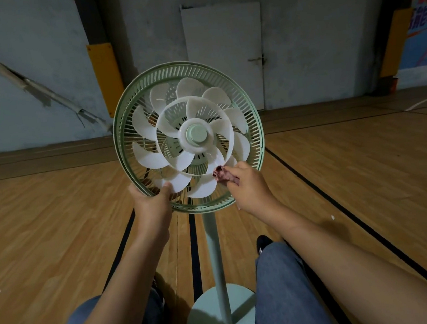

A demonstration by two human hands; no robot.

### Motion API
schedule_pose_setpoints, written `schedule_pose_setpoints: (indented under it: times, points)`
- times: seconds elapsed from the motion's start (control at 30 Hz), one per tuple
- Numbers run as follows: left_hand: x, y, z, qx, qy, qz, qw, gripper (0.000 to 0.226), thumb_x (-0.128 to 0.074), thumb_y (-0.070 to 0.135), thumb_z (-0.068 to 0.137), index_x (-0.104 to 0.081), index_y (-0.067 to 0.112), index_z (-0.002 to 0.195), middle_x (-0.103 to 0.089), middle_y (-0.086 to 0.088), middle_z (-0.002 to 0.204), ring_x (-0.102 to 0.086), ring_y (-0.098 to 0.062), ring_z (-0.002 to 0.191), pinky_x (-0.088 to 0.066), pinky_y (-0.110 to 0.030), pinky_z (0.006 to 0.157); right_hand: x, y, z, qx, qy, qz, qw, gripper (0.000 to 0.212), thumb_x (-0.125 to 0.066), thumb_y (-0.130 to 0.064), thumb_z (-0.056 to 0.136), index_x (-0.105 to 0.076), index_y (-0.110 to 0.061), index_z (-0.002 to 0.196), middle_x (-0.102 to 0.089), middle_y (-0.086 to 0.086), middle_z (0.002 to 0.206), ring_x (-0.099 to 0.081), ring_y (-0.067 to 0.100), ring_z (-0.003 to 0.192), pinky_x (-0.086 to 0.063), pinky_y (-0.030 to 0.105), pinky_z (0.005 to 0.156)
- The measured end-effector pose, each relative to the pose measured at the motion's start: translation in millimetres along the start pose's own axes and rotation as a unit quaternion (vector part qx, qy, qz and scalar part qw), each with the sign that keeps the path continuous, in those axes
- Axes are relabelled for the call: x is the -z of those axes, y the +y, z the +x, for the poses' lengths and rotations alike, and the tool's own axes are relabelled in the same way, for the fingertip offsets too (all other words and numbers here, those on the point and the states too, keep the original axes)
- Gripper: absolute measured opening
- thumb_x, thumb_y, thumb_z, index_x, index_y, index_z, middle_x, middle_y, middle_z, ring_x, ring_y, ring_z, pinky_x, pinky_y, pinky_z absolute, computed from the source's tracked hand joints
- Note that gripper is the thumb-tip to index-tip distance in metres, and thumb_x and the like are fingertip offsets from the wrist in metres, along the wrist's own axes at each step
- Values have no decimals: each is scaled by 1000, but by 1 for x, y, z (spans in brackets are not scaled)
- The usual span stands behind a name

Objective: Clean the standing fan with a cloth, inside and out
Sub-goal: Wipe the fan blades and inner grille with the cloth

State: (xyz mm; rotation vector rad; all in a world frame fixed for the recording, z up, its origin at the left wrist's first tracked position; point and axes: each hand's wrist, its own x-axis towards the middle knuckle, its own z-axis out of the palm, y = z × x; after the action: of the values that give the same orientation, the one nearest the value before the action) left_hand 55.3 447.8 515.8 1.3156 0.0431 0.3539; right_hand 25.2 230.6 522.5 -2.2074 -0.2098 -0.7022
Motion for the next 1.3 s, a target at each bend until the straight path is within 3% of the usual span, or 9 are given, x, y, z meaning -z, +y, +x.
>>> schedule_pose_setpoints:
  times: [0.17,0.37,0.57,0.7,0.87,0.97,1.07,1.2,1.3]
  points:
    - [4,0,-3,-13,-36,-7,999,62,-89,21,90,-45,37,132,-68,-1,133,-73,-29,119,-60,-58,101,-3,-6,-4,7,-4,-6,1000,38,-58,-4,101,-69,-11,136,-47,-12,96,-54,11,83,-62,42,74]
    - [5,-2,-2,-14,-49,9,999,63,-87,15,90,-43,35,131,-70,-4,130,-74,-28,115,-62,-58,100,-27,-25,-17,72,-38,5,997,45,-61,0,98,-65,-10,142,-54,-1,111,-59,17,108,-51,27,98]
    - [12,-5,1,-8,-55,1,998,68,-86,11,90,-44,28,141,-71,-9,130,-75,-33,115,-62,-59,100,-27,-20,-15,100,-47,-27,994,45,-62,1,96,-67,-12,140,-48,2,103,-53,19,96,-48,29,83]
    - [13,-9,1,-11,-39,2,999,61,-83,9,93,-45,31,135,-70,-5,128,-75,-29,113,-63,-55,97,-16,-9,-19,167,-43,-77,982,35,-69,-8,98,-69,-21,131,-45,-5,103,-55,17,92,-57,42,76]
    - [12,-11,2,-16,-32,4,999,60,-81,10,95,-47,31,139,-71,-2,127,-75,-26,111,-64,-53,94,16,8,-16,212,-25,-137,967,41,-75,-9,91,-68,-21,129,-44,-7,105,-52,10,89,-59,32,66]
    - [12,-11,2,-12,-23,4,1000,56,-80,15,97,-47,31,140,-71,1,127,-73,-24,114,-62,-55,98,36,15,-13,203,3,-165,965,36,-74,-12,92,-70,-18,128,-44,-9,102,-51,10,79,-47,18,59]
    - [12,-10,1,-13,-21,-3,1000,53,-79,15,98,-50,31,138,-71,0,127,-73,-24,114,-62,-55,98,52,19,-6,178,33,-184,966,39,-73,-7,92,-69,-15,131,-42,-11,102,-50,9,77,-41,13,60]
    - [11,-10,1,-13,-25,0,1000,52,-80,14,97,-50,31,136,-72,1,126,-73,-24,113,-62,-55,98,58,17,2,193,28,-223,955,48,-72,5,87,-68,-9,132,-49,1,106,-53,18,91,-46,26,66]
    - [11,-10,2,-26,-17,4,1000,48,-80,14,97,-51,45,118,-69,4,124,-72,-21,112,-62,-54,97,52,18,0,185,10,-240,953,48,-74,2,86,-68,-9,133,-51,3,108,-50,15,94,-43,24,70]
